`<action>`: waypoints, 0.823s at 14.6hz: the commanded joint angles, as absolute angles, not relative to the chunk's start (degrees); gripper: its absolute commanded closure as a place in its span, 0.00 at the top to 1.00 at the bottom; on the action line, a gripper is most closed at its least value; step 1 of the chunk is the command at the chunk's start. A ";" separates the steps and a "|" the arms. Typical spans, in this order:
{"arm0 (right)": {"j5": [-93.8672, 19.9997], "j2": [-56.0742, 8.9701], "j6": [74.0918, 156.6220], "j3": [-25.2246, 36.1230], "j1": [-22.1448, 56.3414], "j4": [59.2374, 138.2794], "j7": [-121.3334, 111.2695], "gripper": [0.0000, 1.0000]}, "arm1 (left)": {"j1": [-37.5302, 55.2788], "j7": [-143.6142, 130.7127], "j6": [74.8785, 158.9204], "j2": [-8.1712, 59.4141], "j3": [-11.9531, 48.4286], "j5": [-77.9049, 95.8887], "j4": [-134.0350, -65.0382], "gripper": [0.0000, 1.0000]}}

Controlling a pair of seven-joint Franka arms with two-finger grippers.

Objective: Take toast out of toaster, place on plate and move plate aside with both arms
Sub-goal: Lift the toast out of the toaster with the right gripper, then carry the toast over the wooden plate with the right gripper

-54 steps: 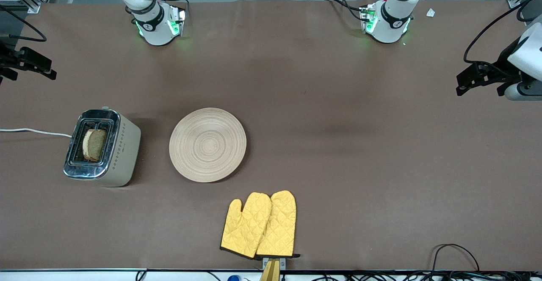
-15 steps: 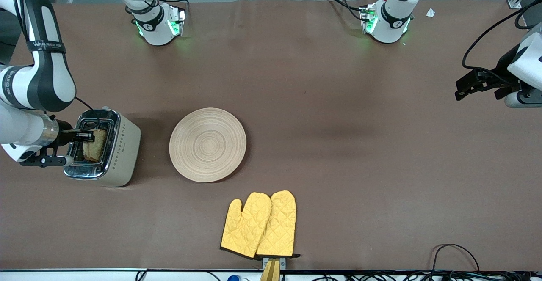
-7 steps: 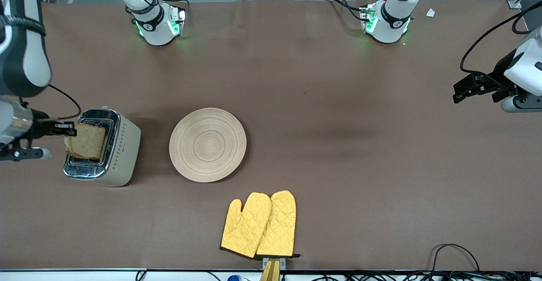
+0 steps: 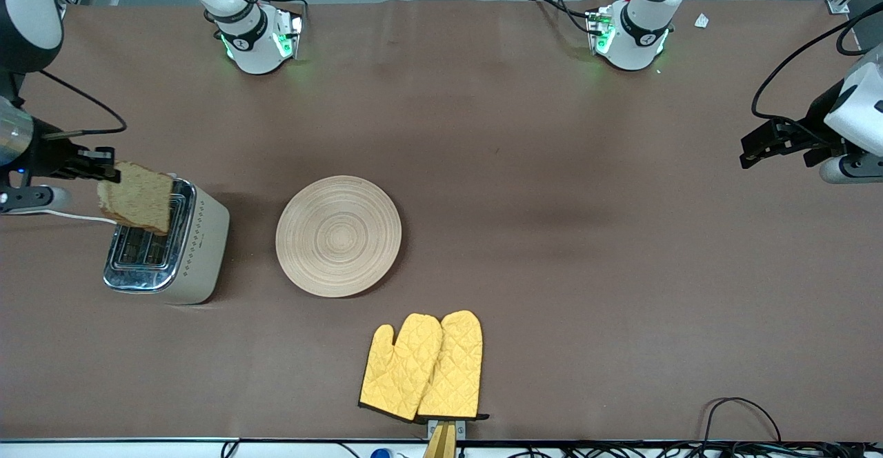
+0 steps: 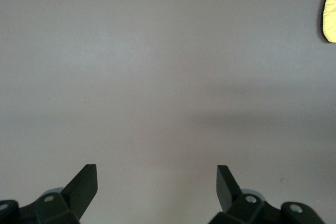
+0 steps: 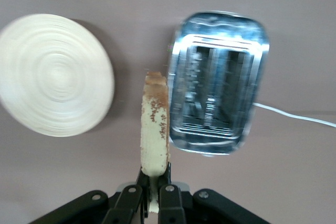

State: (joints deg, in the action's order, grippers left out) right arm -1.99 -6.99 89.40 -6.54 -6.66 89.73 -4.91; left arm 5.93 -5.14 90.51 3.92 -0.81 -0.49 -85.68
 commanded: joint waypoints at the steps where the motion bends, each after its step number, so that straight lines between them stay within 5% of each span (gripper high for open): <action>1: -8.15 -9.48 94.29 -6.50 -5.90 91.31 -3.52 0.00 | 5.89 -5.54 91.58 4.22 -0.88 -0.53 -84.90 1.00; 6: -17.02 -13.00 108.07 -6.42 -1.67 100.96 -2.99 0.00 | 5.10 -4.66 91.49 4.22 -0.88 -0.70 -84.90 1.00; 12: -32.42 -17.48 114.42 -6.42 3.15 106.44 0.78 0.00 | 5.10 -5.36 91.41 4.22 -0.79 -0.62 -84.81 1.00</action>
State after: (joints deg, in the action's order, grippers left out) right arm -28.53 -17.16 112.49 -6.61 1.20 105.33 -1.19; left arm 5.15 -5.13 91.33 3.94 -0.92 -0.50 -85.65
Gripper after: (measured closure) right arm 0.903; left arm 0.000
